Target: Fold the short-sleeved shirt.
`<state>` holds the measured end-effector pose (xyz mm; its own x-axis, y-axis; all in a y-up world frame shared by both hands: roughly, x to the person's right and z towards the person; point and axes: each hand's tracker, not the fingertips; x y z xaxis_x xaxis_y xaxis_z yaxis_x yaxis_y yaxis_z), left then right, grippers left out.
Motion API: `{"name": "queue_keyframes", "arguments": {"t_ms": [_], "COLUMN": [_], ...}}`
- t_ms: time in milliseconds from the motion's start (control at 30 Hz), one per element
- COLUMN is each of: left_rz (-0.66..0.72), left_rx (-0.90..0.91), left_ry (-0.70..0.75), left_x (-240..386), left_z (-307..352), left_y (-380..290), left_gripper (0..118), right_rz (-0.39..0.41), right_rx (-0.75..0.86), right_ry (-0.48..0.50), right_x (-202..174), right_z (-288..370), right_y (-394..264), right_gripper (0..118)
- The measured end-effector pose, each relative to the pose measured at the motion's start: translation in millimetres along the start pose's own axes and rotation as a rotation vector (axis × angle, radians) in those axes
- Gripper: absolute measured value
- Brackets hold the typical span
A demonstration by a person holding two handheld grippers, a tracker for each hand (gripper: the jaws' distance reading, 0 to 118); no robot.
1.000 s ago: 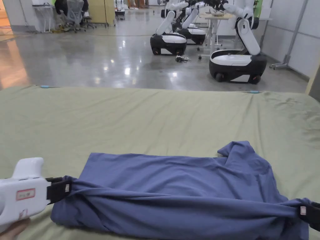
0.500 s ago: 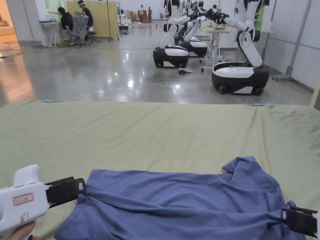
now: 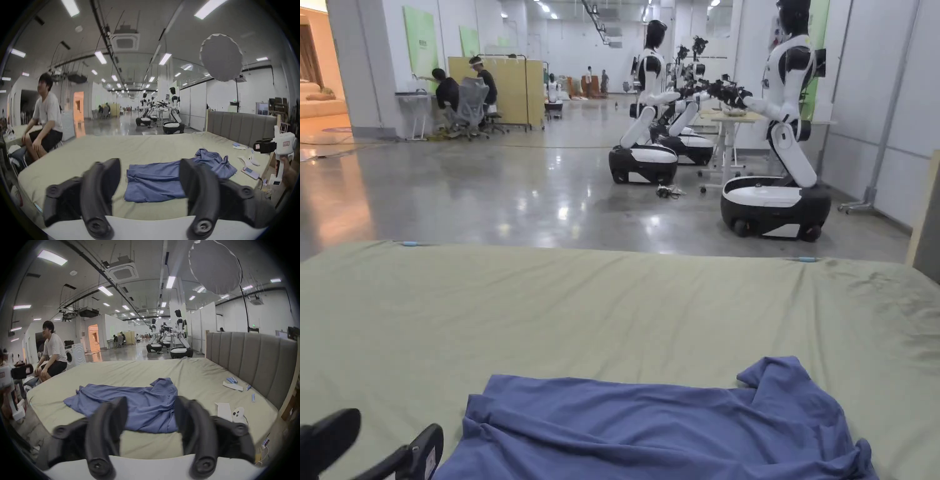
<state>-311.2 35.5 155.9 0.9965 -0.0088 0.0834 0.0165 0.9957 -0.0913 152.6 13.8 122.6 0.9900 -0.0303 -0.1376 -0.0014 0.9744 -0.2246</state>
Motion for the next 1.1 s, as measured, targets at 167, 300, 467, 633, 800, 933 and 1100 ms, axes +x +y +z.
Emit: {"name": "queue_keyframes", "arguments": {"t_ms": [167, 300, 467, 633, 800, 933, 1100], "left_rz": [0.000, -0.025, 0.000, 0.092, 0.192, 0.243, 0.260], "left_rx": [0.011, -0.003, -0.032, -0.128, -0.316, -0.462, -0.621], "left_ry": [0.010, 0.016, 0.004, -0.007, -0.037, -0.031, 0.048], "left_x": [28, 39, 32, 9, -24, -55, -82], "left_z": [33, 43, 38, 12, -53, -125, -204], "left_y": [-3, -2, 1, -9, -37, -73, -112], "left_gripper": [0, 0, 0, 0, 45, 84, 84], "right_rz": [0.073, 0.079, 0.049, 0.043, 0.000, -0.006, -0.041], "right_rx": [-0.004, -0.043, -0.035, -0.049, -0.074, -0.102, -0.145], "right_ry": [-0.002, -0.002, 0.005, 0.004, 0.016, 0.008, -0.019], "right_x": [-24, -34, -33, -31, -24, -19, -5], "right_z": [22, 25, 23, 18, 11, 5, -3], "right_y": [-7, -7, -8, -9, -18, -24, -33], "right_gripper": [1, 0, 0, 0, 0, 0, 0]}}
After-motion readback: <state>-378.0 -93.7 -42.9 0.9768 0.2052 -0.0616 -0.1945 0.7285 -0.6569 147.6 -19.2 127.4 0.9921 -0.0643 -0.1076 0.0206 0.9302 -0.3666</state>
